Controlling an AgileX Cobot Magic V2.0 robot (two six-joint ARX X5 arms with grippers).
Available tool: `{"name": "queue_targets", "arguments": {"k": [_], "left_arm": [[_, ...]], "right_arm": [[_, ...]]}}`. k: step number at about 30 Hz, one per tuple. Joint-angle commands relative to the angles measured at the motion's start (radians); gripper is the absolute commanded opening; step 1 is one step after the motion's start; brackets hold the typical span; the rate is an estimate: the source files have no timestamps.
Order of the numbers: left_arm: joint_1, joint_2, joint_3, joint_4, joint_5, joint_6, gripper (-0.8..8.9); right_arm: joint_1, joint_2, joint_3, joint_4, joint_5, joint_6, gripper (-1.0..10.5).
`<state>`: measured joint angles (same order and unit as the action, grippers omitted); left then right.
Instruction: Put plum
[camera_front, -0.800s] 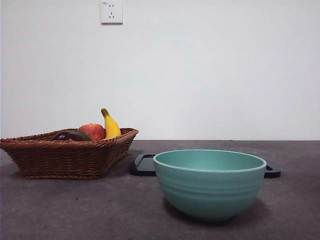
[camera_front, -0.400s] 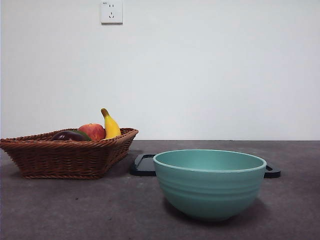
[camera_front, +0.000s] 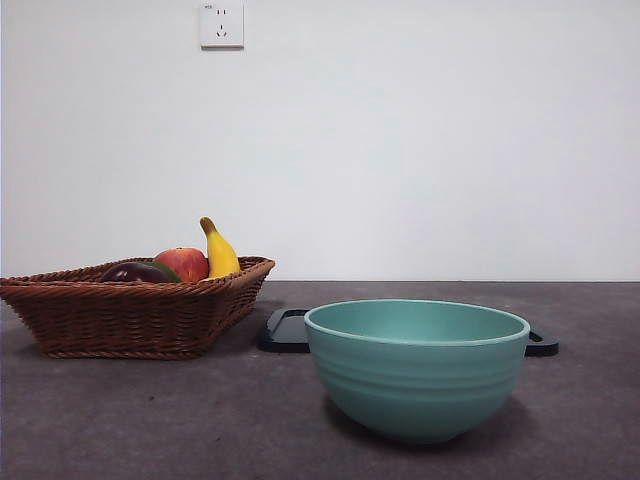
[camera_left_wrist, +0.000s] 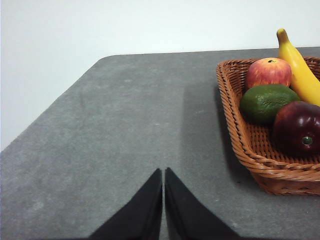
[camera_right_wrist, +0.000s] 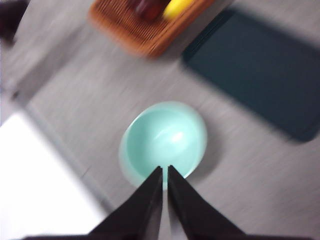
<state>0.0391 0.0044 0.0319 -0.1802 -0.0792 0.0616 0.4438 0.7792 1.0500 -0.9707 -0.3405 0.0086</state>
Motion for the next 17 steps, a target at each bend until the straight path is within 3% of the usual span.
{"name": "queue_targets", "arguments": {"k": [1,8,11,17], "left_arm": [[0.002,-0.001,-0.020,-0.007,-0.001,-0.003,0.07],[0.002,-0.001,-0.020,-0.007,0.000,-0.003,0.07],[0.002,-0.001,-0.020,-0.007,-0.001,-0.003,0.07],[0.002,-0.001,-0.020,-0.007,-0.001,-0.003,0.07]], "right_arm": [[-0.128,-0.040,-0.011,0.098,0.000,-0.062,0.1],[-0.460,-0.241,-0.252,0.441,0.000,-0.068,0.1],[-0.524,-0.330,-0.393,0.572,0.000,-0.068,0.1],[-0.549,-0.481,-0.636,0.814,0.008,-0.071,0.1]]}}
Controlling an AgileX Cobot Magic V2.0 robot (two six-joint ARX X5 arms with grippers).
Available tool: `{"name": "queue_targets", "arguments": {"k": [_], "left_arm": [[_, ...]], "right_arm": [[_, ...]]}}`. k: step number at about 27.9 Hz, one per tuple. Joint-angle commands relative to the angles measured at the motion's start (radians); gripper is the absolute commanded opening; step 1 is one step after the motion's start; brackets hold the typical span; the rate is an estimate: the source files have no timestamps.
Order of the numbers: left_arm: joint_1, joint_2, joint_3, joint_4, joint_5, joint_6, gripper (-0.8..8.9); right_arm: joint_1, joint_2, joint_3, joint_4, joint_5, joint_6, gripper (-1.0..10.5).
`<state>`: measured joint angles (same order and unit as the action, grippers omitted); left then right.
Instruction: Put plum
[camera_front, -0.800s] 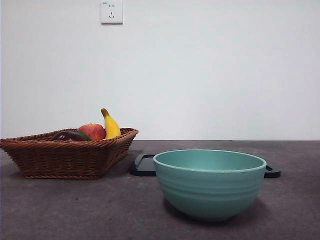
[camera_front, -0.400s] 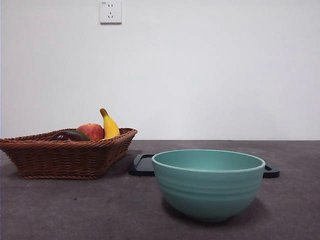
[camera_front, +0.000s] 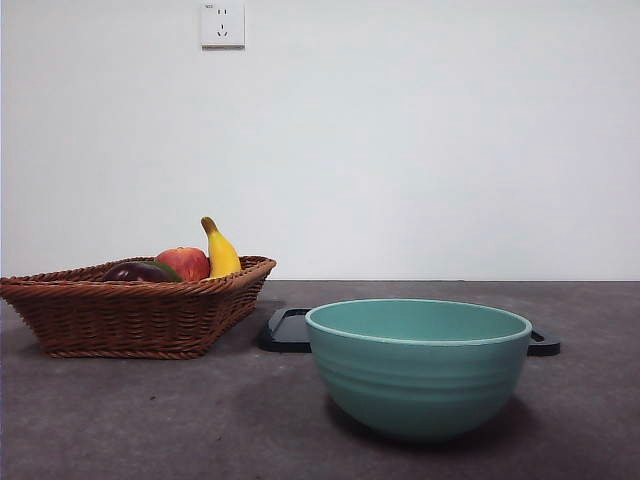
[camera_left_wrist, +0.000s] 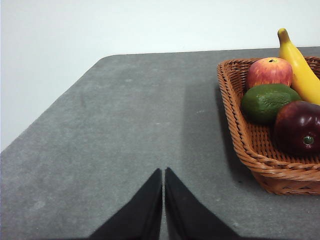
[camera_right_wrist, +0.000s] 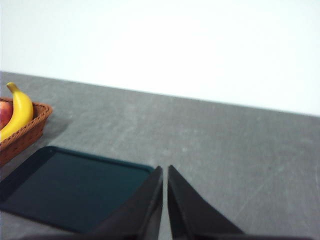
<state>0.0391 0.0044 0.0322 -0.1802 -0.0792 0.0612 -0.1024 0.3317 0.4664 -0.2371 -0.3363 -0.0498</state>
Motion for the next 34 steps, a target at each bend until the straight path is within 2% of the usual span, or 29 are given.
{"name": "queue_targets", "arguments": {"k": [1,7,13,20,27,34], "left_arm": [[0.002,-0.001,-0.021,-0.007,-0.001,-0.002,0.07],[0.002,-0.001,-0.021,-0.007,0.000,-0.002,0.07],[0.002,-0.001,-0.021,-0.007,0.000,-0.002,0.07],[0.002,-0.001,-0.021,-0.007,-0.001,-0.002,0.07],[0.002,-0.001,-0.021,-0.007,-0.001,-0.002,0.07],[0.002,-0.001,-0.021,-0.007,-0.001,-0.003,0.07]], "right_arm": [[-0.003,-0.062,-0.098,0.130,0.004,-0.012,0.1],[-0.003,-0.183,-0.287,0.278,0.016,-0.011,0.1],[-0.002,-0.266,-0.395,0.288,0.079,-0.002,0.1],[0.003,-0.317,-0.454,0.287,0.091,0.002,0.1],[0.043,-0.328,-0.456,0.181,0.182,0.022,0.1],[0.062,-0.328,-0.456,0.069,0.186,0.031,0.1]]}}
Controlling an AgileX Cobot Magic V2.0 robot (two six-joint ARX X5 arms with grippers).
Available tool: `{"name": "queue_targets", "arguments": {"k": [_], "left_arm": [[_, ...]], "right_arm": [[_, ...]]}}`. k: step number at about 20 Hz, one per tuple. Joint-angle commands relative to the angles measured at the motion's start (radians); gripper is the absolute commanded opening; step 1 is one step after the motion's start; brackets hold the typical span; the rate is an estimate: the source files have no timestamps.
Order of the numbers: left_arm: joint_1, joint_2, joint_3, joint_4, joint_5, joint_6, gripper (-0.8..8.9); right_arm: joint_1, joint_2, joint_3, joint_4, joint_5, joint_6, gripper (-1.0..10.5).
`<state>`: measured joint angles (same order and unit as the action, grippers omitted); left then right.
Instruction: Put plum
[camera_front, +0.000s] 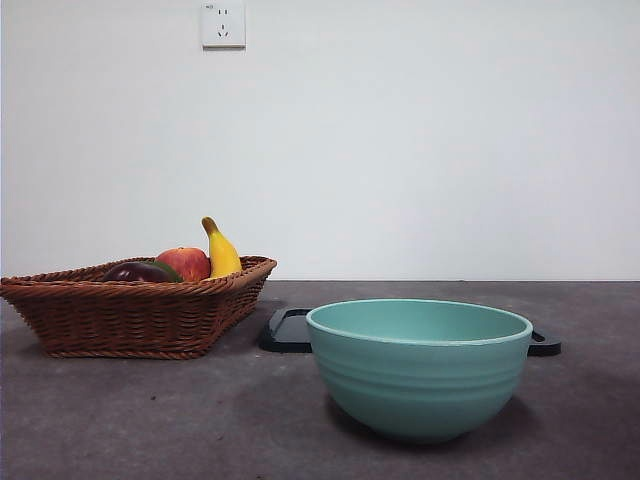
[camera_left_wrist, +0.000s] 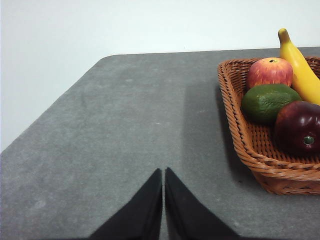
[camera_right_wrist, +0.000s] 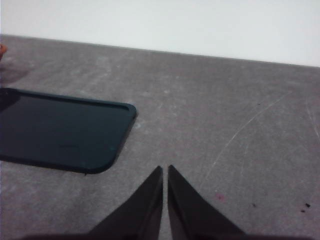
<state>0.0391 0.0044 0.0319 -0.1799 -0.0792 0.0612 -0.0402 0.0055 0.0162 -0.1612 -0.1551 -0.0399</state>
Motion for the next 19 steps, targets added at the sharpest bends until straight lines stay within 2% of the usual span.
{"name": "queue_targets", "arguments": {"k": [1,19], "left_arm": [[0.002,-0.001,-0.020,-0.007,-0.001,-0.002,0.07],[0.002,-0.001,-0.020,-0.007,-0.001,-0.002,0.07]], "right_arm": [[0.000,-0.002,-0.006,-0.008,0.006,0.022,0.1],[0.000,-0.002,-0.005,0.003,0.006,0.022,0.1]]}}
